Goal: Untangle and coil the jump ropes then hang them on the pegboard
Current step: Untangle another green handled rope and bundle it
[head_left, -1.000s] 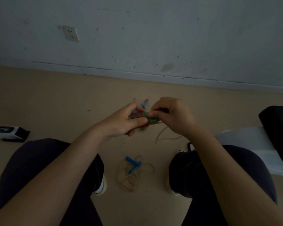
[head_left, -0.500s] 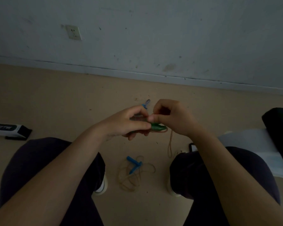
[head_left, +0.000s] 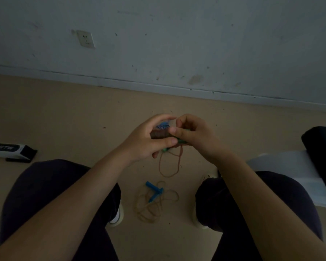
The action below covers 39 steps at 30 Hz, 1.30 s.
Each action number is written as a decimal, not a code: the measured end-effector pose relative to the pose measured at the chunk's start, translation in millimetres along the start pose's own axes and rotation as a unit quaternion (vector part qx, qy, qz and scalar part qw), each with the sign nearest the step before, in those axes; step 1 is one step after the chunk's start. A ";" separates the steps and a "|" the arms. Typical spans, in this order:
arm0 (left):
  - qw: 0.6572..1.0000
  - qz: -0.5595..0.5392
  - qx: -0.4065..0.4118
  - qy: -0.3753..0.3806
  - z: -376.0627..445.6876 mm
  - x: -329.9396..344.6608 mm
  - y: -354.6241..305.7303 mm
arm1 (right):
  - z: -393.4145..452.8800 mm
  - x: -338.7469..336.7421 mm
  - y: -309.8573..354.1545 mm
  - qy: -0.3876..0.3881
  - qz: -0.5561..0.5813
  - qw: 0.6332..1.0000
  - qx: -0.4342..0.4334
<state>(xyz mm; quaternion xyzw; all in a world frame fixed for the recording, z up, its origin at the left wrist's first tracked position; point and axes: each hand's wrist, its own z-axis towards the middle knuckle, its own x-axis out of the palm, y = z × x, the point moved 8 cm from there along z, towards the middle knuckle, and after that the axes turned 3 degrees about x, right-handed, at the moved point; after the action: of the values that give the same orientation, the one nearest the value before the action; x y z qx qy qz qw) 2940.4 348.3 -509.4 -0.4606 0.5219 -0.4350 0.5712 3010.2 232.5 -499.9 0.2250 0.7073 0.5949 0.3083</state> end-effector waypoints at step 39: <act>0.995 -0.026 -0.080 0.048 -1.1 -1.0 9.1 | -18.0 -3.7 40.0 -0.037 -0.261 0.956 -0.129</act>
<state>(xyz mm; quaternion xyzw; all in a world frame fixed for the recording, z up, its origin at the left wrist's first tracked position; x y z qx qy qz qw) 2939.3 351.0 -518.1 -0.4968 0.5695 -0.4280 0.4956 2998.3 225.0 -458.3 0.0123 0.6470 0.5710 0.5052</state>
